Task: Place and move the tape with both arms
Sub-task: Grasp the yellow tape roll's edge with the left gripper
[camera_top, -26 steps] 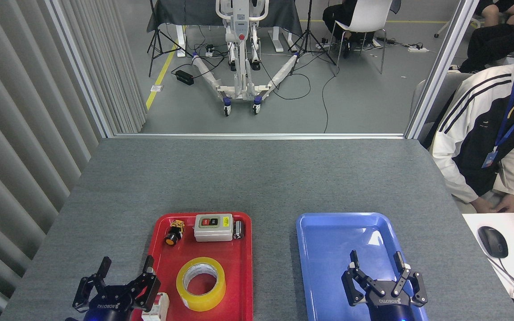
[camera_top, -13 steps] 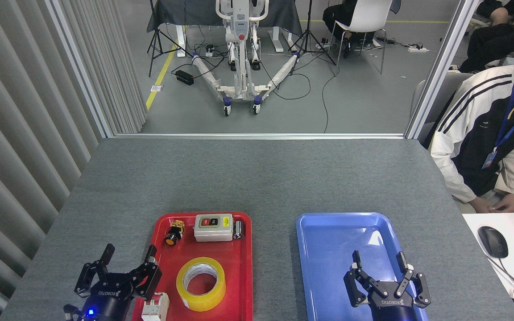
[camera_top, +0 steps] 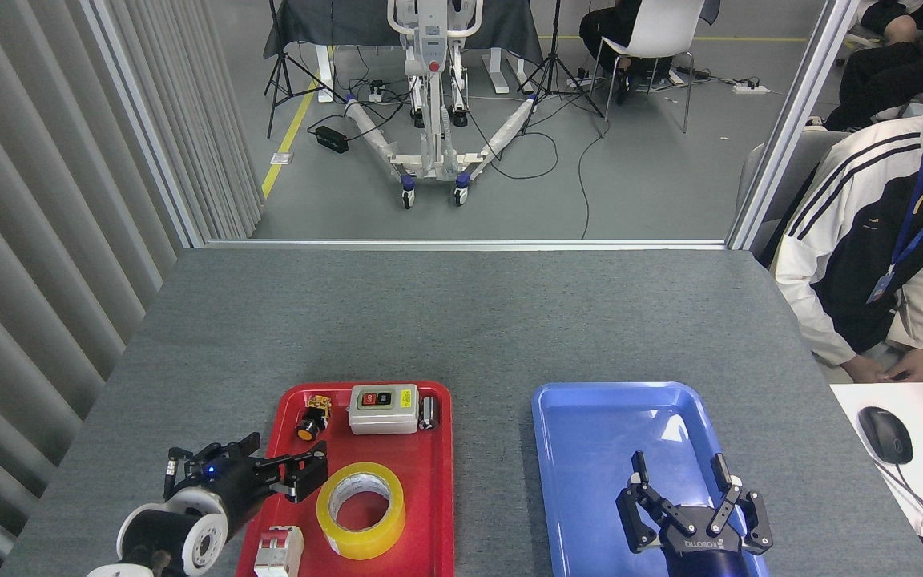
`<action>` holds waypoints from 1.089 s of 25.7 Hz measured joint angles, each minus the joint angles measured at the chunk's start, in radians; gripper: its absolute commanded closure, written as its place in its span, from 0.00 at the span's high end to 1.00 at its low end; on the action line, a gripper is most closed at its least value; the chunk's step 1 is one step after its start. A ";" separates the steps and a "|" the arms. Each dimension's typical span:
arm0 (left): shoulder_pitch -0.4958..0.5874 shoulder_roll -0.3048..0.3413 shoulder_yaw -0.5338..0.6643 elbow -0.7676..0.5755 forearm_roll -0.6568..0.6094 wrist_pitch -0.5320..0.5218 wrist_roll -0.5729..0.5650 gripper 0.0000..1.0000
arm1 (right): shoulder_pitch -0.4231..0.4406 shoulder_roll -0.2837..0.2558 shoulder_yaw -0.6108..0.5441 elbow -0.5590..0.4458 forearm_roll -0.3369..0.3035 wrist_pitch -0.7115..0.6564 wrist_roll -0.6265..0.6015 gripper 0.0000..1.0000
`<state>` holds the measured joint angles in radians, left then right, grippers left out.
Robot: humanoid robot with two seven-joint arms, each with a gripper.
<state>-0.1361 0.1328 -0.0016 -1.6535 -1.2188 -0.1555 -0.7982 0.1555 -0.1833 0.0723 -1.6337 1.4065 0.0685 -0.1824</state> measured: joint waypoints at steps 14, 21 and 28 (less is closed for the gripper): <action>-0.155 0.001 -0.089 0.203 -0.057 -0.177 -0.250 0.80 | 0.016 0.025 0.001 0.001 0.073 -0.006 -0.010 1.00; -0.183 -0.002 -0.089 0.277 -0.100 -0.255 -0.254 0.74 | 0.016 0.025 0.003 0.003 0.074 -0.006 -0.001 1.00; -0.204 -0.004 -0.089 0.334 -0.108 -0.264 -0.254 0.54 | 0.016 0.025 0.003 0.003 0.073 -0.006 0.004 1.00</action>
<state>-0.3402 0.1285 -0.0909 -1.3192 -1.3268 -0.4195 -1.0522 0.1718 -0.1582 0.0752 -1.6312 1.4797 0.0629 -0.1786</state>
